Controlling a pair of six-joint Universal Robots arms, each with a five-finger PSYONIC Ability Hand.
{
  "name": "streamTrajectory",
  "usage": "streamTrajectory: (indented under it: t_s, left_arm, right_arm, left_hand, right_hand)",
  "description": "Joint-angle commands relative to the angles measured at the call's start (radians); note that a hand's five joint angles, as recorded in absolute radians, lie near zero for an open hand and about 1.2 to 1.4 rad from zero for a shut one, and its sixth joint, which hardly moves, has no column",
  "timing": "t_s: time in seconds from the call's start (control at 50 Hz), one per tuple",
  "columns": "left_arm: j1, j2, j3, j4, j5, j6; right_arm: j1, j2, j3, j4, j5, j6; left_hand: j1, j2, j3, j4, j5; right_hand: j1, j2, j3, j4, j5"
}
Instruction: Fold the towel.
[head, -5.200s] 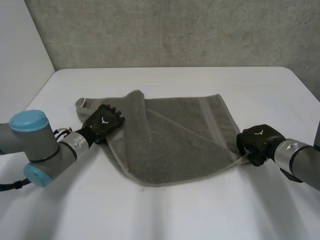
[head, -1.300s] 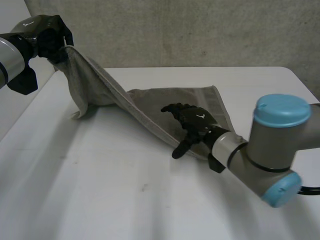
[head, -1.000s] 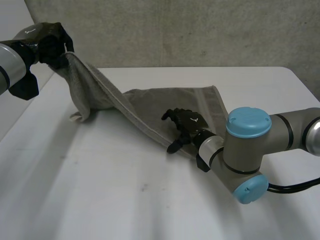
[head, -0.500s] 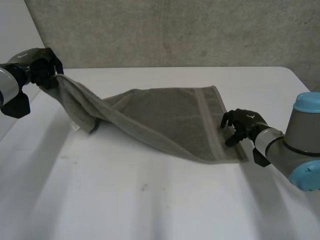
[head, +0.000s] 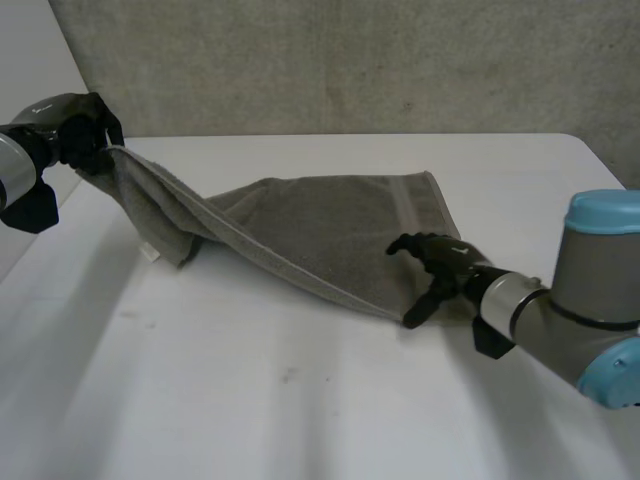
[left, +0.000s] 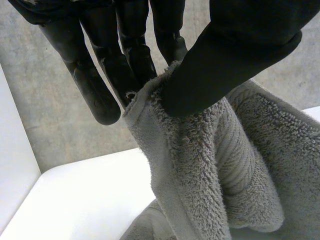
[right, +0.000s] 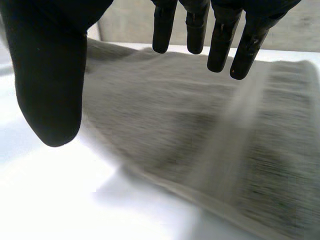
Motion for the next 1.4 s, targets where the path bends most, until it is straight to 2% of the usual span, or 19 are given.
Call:
streamTrajectory:
  t_s: [0.02,0.2,0.34,0.42,0.66,0.88,0.92,1.0,1.14,1.26,1.3,1.34,1.36,1.4]
  left_arm:
    - [-0.001,-0.007,0.006,0.003,0.0,0.0]
    - [0.001,-0.03,0.029,0.002,-0.005,-0.003]
    - [0.014,-0.047,0.041,0.003,-0.006,-0.013]
    - [0.021,-0.049,0.041,0.003,-0.008,-0.013]
    - [0.031,-0.059,0.033,0.002,-0.008,-0.013]
    - [0.033,-0.059,0.026,0.002,-0.008,-0.013]
    - [0.033,-0.059,0.024,0.002,-0.008,-0.013]
    - [0.033,-0.061,0.015,0.002,-0.012,-0.01]
    - [0.031,-0.05,-0.042,0.002,-0.006,0.0]
    - [0.028,-0.036,-0.111,-0.008,0.0,0.003]
    - [0.028,-0.026,-0.134,-0.009,0.001,0.009]
    - [0.031,0.006,-0.187,-0.011,0.004,0.062]
    - [0.031,0.006,-0.188,-0.011,0.004,0.063]
    - [0.03,0.028,-0.25,-0.017,0.004,0.163]
  right_arm:
    - [0.113,0.09,-0.046,-0.079,-0.004,0.046]
    - [0.136,0.18,-0.135,-0.09,0.015,0.045]
    - [0.124,0.203,-0.164,-0.093,0.095,0.036]
    - [0.112,0.194,-0.16,-0.091,0.112,0.033]
    - [-0.069,0.136,-0.088,-0.074,0.113,-0.095]
    - [-0.135,0.081,-0.035,-0.074,0.092,-0.116]
    - [-0.14,0.081,-0.031,-0.074,0.081,-0.116]
    - [-0.144,0.085,-0.017,-0.074,0.038,-0.115]
    - [-0.157,0.062,-0.006,-0.073,-0.03,-0.112]
    - [-0.219,-0.03,-0.028,-0.042,-0.074,-0.119]
    - [-0.229,-0.054,-0.04,-0.002,-0.085,-0.141]
    - [-0.239,-0.1,-0.084,0.102,-0.094,-0.257]
    - [-0.239,-0.1,-0.084,0.102,-0.094,-0.257]
    - [-0.25,-0.14,-0.107,0.2,-0.091,-0.424]
  left_hand:
    - [0.224,0.18,0.181,0.179,0.191]
    - [0.224,0.18,0.181,0.179,0.191]
    - [0.224,0.18,0.181,0.179,0.191]
    - [0.224,0.18,0.181,0.179,0.191]
    - [0.224,0.18,0.181,0.179,0.191]
    - [0.224,0.18,0.181,0.179,0.191]
    - [0.224,0.18,0.181,0.179,0.191]
    - [0.224,0.18,0.181,0.179,0.191]
    - [0.224,0.18,0.181,0.179,0.191]
    - [0.224,0.18,0.181,0.179,0.191]
    - [0.224,0.18,0.181,0.179,0.191]
    - [0.224,0.18,0.181,0.179,0.191]
    - [0.224,0.18,0.181,0.179,0.191]
    - [0.224,0.18,0.181,0.179,0.191]
  right_hand:
    - [0.069,0.101,0.105,0.102,0.102]
    - [0.23,0.263,0.266,0.264,0.264]
    - [0.462,0.494,0.498,0.495,0.495]
    - [0.524,0.556,0.56,0.557,0.557]
    - [0.559,0.592,0.595,0.593,0.592]
    - [0.732,0.765,0.768,0.766,0.766]
    - [0.8,0.832,0.836,0.833,0.833]
    - [1.091,1.124,1.127,1.125,1.125]
    - [1.092,1.125,1.128,1.126,1.126]
    - [1.092,1.125,1.128,1.126,1.126]
    - [1.092,1.125,1.128,1.126,1.126]
    - [1.092,1.125,1.128,1.126,1.126]
    - [1.092,1.125,1.128,1.126,1.126]
    - [1.092,1.125,1.128,1.126,1.126]
